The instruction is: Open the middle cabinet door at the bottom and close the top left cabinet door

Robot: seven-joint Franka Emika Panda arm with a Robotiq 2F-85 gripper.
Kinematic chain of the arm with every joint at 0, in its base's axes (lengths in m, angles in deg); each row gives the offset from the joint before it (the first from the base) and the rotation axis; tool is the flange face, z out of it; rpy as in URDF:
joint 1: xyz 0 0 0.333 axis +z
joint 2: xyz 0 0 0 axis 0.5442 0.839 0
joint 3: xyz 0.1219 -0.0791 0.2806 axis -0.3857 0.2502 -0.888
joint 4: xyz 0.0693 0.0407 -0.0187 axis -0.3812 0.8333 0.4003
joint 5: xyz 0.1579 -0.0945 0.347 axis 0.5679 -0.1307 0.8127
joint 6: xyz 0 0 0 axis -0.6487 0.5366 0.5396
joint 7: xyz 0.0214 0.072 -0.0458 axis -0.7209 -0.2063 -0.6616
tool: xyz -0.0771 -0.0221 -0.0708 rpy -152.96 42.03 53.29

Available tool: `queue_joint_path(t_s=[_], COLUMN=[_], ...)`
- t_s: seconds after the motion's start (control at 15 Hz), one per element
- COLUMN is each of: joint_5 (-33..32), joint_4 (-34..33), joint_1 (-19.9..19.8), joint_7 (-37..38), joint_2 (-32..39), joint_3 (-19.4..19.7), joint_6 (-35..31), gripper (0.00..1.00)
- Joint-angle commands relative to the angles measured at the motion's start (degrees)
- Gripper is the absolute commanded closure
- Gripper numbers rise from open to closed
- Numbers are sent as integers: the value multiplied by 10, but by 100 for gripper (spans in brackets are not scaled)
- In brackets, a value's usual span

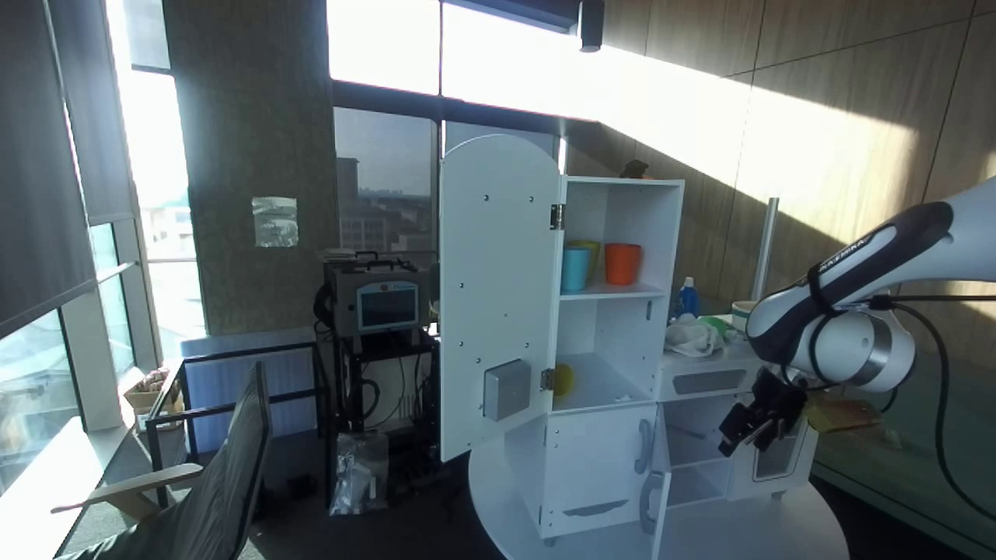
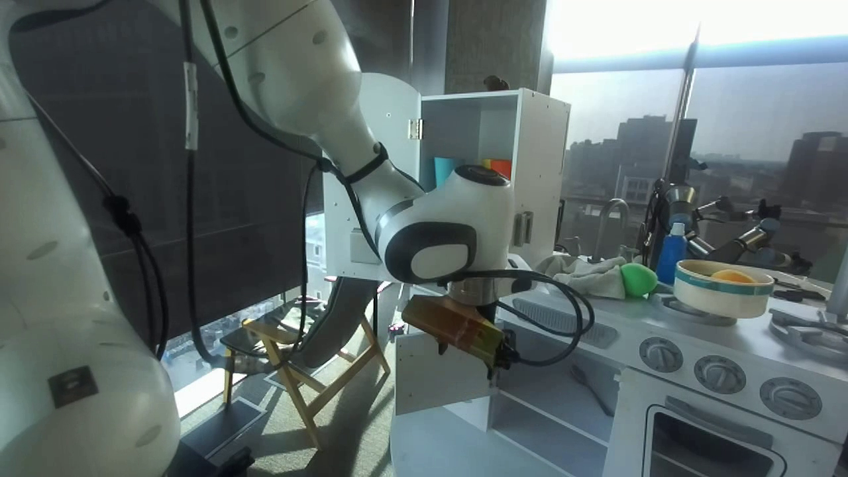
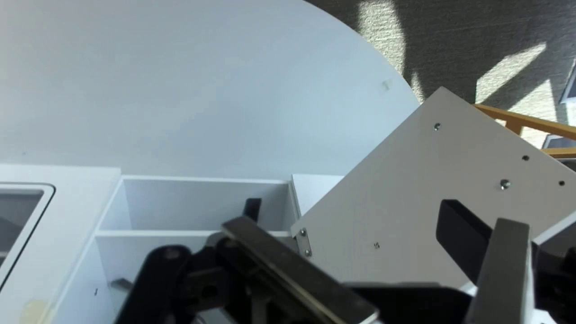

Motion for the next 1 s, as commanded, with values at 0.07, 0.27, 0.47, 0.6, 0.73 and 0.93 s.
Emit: queue_joint_path(t_s=[0.07,0.27,0.47,0.6,0.73,0.93], joint_5=[-60,-117,-148,-154,-133,-115], joint_4=[-10,-12,-16,-13,-8,-5], joint_1=[20,30,42,55,79,109], joint_7=[-8,-42,-85,-133,-199,-295], joint_2=[-45,-60,-62,-72,-80,-86], joint_3=[-10,-8,-5,4,19,41], joint_6=[-4,-7,-28,-31,-30,-35], gripper=[0,0,0,0,0,0])
